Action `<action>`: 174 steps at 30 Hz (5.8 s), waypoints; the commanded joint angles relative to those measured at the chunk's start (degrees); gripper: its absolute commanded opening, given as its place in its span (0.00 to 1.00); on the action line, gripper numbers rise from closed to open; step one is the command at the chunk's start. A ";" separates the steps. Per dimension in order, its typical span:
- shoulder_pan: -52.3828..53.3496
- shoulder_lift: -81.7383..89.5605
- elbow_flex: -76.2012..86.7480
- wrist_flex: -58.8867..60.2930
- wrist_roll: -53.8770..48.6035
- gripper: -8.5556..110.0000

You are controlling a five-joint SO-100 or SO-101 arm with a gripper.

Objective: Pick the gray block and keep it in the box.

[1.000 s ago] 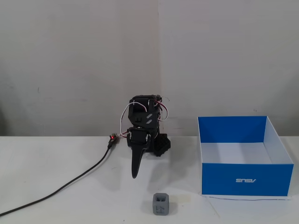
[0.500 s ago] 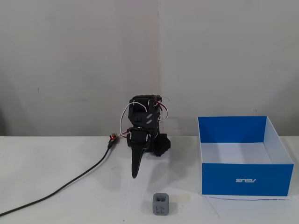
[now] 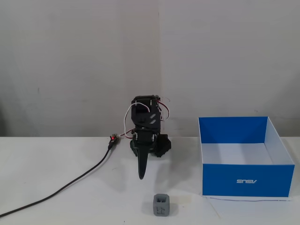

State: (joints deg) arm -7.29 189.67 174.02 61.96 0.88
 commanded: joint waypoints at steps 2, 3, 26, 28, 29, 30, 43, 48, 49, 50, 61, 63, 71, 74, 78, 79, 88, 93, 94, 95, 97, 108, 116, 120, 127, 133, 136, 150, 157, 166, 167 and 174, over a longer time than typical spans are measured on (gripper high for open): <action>-0.97 6.86 0.53 0.18 -0.53 0.07; -0.97 6.86 0.53 0.18 -0.53 0.08; -3.52 -13.36 -13.27 -4.57 5.71 0.07; -3.52 -19.69 -16.79 -5.71 6.94 0.07; -3.52 -22.76 -18.81 -6.06 7.65 0.07; -3.52 -26.02 -20.83 -6.15 8.53 0.07; -8.09 -59.68 -40.52 -6.77 15.21 0.23; -9.58 -68.64 -44.65 -6.59 19.42 0.26; -9.93 -69.87 -45.00 -6.77 20.21 0.27; -10.37 -70.75 -45.09 -7.03 20.92 0.28; -12.13 -79.28 -45.53 -12.04 23.64 0.29; -11.78 -81.56 -46.14 -12.92 23.64 0.28; -10.46 -88.59 -48.16 -16.26 23.73 0.27; -10.37 -90.97 -49.57 -16.61 23.73 0.27; -10.46 -94.22 -51.59 -16.70 23.73 0.27; -10.46 -94.75 -51.94 -16.61 23.73 0.27; -11.87 -96.15 -53.61 -16.52 24.17 0.25; -12.04 -96.33 -53.61 -16.52 24.17 0.17; -11.95 -96.33 -53.61 -16.52 24.17 0.15; -11.95 -96.33 -53.61 -16.52 24.17 0.13; -11.95 -96.33 -53.61 -16.52 24.17 0.11; -11.69 -89.03 -56.34 -11.95 24.08 0.08; -16.08 -71.72 -61.79 -4.31 23.20 0.08; -21.80 -68.55 -66.88 1.41 22.85 0.08; -36.30 -65.92 -72.07 8.88 20.74 0.08; -51.24 -67.50 -76.90 14.06 19.51 0.08; -57.30 -69.87 -79.80 15.91 19.07 0.08; -72.60 -81.21 -86.48 21.18 14.59 0.10; -73.56 -83.50 -87.01 22.24 12.83 0.25; -70.49 -83.76 -87.10 24.79 10.37 0.22; -69.43 -83.67 -87.45 25.14 10.02 0.20; -57.83 -82.62 -89.38 30.06 0.88 0.09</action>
State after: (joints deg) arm -70.58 105.47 88.95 90.44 6.24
